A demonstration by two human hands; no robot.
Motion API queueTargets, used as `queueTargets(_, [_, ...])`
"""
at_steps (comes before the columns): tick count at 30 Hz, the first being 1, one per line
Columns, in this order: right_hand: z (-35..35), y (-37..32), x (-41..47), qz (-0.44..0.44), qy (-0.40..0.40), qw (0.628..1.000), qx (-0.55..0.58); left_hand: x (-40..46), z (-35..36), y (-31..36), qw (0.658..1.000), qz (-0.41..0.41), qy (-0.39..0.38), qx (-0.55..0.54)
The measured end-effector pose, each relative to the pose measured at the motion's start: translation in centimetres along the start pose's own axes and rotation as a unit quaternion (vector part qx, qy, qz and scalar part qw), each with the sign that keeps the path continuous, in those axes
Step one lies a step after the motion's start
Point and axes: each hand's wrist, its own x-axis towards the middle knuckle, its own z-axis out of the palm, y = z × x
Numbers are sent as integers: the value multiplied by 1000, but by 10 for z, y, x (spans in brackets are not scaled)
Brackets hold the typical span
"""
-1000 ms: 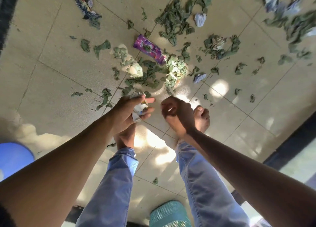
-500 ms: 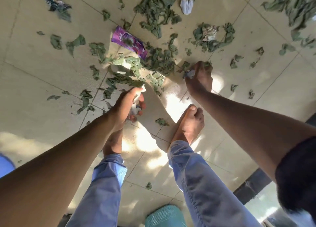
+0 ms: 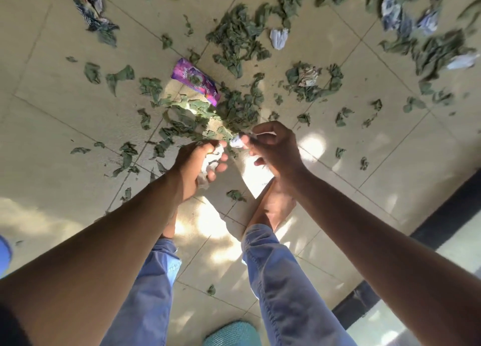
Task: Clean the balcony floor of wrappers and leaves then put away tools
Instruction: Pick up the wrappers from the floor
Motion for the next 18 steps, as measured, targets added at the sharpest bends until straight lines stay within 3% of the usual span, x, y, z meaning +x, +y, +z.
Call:
queueTargets(3, [21, -2, -9, -45, -37, 998, -2, -5, 13, 11, 996, 5, -20, -90])
queueTargets(5, [33, 3, -9, -82, -18, 995, -62, -7, 20, 20, 987, -11, -41, -154])
queueTargets(9, [41, 12, 4, -181, 56, 947, -259, -2, 29, 23, 995, 13, -82, -63])
queueTargets(11, [35, 8, 9, -192, 56, 941, -273, 0, 32, 21, 993, 37, -86, -74])
queueTargets(15, [0, -15, 25, -171, -58, 954, -240, 7, 37, 32, 991, 28, -54, -116])
queueTargets(18, [-35, -15, 57, -205, -8, 932, -298, 13, 37, 39, 995, 9, -33, -98])
